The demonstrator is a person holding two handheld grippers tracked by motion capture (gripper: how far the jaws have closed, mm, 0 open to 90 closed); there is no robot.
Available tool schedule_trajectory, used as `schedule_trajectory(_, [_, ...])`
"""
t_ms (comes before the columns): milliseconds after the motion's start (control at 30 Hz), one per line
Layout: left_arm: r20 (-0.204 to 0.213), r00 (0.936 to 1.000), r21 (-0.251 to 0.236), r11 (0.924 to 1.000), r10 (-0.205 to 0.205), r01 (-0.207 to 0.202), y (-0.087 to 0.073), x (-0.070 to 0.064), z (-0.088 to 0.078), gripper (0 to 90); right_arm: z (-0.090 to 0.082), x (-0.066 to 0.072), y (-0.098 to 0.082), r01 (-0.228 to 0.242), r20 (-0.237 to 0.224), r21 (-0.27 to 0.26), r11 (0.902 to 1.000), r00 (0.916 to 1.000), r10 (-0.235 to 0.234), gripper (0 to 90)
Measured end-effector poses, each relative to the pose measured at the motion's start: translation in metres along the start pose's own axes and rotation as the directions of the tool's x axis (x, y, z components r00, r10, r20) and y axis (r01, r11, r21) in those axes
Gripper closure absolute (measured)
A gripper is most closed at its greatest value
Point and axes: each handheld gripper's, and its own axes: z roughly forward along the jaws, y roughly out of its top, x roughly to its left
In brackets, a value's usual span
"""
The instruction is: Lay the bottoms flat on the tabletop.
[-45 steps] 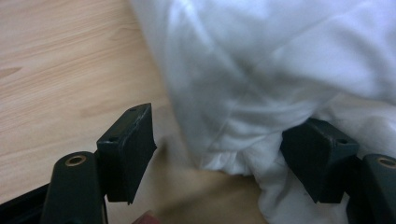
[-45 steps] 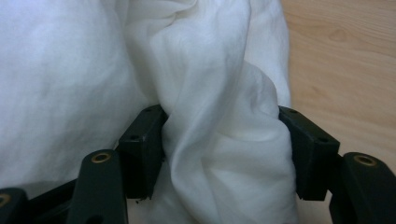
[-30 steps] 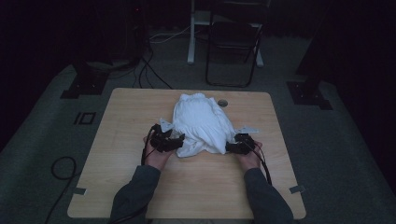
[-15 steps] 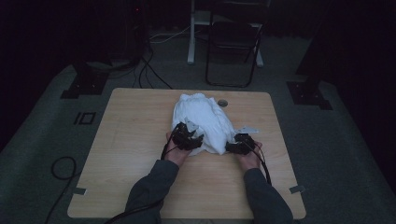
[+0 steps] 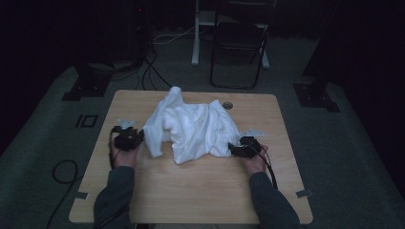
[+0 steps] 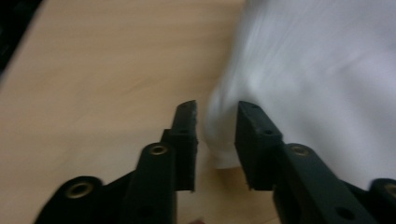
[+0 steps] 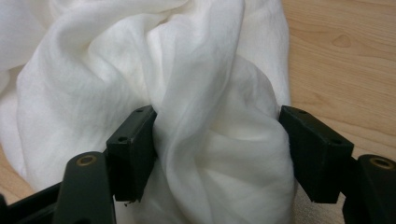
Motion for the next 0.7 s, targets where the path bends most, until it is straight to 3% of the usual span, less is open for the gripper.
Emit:
schedule_trajectory(33, [0.0, 1.0, 0.0, 1.0, 0.0, 0.0, 0.0, 0.0, 0.0, 63.8, 0.0, 0.0, 0.0, 0.0, 0.0, 0.0, 1.0, 1.0, 0.0, 30.2])
schedule_trajectory(67, [-0.011, 0.9998, 0.016, 0.9997, -0.019, 0.019, -0.014, 0.017, -0.003, 62.4, 0.0, 0.0, 0.0, -0.001, 0.0, 0.0, 1.0, 1.0, 0.001, 30.2])
schedule_trajectory(100, [-0.011, 0.9998, 0.016, 0.9997, -0.019, 0.019, -0.014, 0.017, -0.003, 60.9, 0.0, 0.0, 0.0, -0.001, 0.0, 0.0, 1.0, 1.0, 0.001, 30.2])
schedule_trajectory(133, [-0.017, 0.9993, 0.026, 0.9991, -0.033, 0.033, -0.025, 0.027, -0.005, 60.3, 0.0, 0.0, 0.0, -0.001, 0.0, 0.0, 1.0, 1.0, 0.001, 30.2])
schedule_trajectory(267, [-0.024, 0.9979, 0.03, 0.9977, -0.061, 0.061, -0.041, 0.038, -0.008, 57.8, 0.0, 0.0, 0.0, -0.001, 0.0, 0.0, 1.0, 1.0, 0.001, 30.2])
schedule_trajectory(400, [-0.026, 0.9976, 0.02, 0.9977, -0.064, 0.065, -0.044, 0.037, -0.011, 55.4, 0.0, 0.0, 0.0, -0.001, 0.0, 0.0, 1.0, 1.0, 0.001, 30.2])
schedule_trajectory(600, [-0.002, 0.999, -0.017, 0.9989, -0.044, 0.044, -0.035, 0.026, -0.02, 51.4, 0.0, -0.002, 0.001, -0.006, -0.016, 0.007, 1.0, 0.9998, 0.006, 30.9])
schedule_trajectory(700, [0.022, 0.9995, -0.045, 0.9987, -0.024, 0.025, -0.026, 0.015, -0.024, 50.3, -0.007, -0.002, 0.007, -0.024, -0.017, 0.011, 0.9997, 0.9996, 0.024, 40.3])
